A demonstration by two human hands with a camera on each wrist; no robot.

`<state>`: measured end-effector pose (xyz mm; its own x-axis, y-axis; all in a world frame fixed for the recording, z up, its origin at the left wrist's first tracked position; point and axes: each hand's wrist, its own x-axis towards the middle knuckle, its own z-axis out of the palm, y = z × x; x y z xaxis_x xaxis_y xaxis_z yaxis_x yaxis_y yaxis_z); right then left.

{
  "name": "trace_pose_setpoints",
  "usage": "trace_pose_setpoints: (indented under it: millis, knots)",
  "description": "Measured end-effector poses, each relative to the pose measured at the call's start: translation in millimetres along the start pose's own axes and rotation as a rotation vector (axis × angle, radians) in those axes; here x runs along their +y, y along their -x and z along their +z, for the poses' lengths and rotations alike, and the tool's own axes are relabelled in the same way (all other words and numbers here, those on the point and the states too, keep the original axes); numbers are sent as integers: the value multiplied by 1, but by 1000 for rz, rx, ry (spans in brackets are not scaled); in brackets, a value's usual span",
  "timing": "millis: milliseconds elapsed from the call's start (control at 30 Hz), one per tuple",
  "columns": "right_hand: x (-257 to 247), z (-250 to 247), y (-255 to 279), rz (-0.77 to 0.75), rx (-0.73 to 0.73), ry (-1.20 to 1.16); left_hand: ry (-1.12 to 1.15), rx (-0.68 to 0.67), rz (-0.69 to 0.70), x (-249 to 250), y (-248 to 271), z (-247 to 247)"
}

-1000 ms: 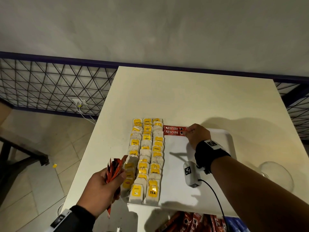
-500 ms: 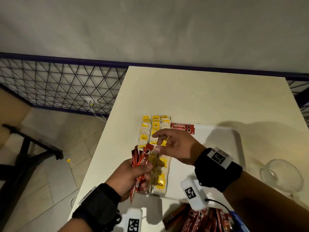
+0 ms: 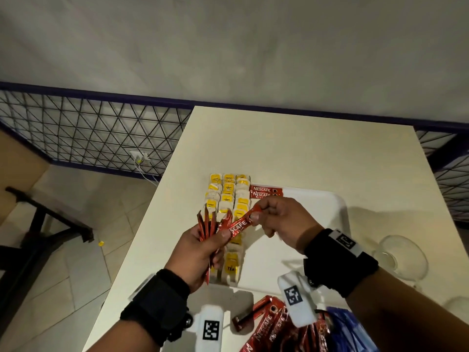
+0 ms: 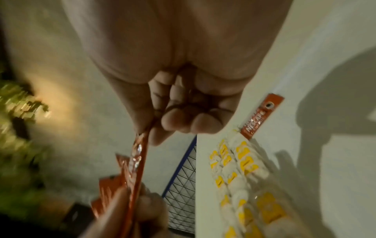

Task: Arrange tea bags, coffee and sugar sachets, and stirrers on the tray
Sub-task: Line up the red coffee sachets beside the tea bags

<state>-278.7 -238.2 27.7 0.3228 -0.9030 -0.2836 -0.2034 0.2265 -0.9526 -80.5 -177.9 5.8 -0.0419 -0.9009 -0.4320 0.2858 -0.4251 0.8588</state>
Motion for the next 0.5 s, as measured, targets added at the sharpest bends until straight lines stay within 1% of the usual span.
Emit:
trace_pose_setpoints:
  millis: [100,167,267,367,467,500]
  knots:
    - [2,-1,9,77,-65,-275,101,-41,1,3,-2,5]
    - [4,-2,13,105,-58,-364,102,-56,10,4,-3,8]
    - [8,-4,14,70,1,-312,27,-33,39,5,-7,10]
    - [11,-8,13,42,56,-232,29,6,54,9,-13,10]
    - [17,-13,9,85,52,-232,-27,31,48,11,-18,10]
    - [22,-16,4,101,79,-232,-53,54,46,11,-19,6]
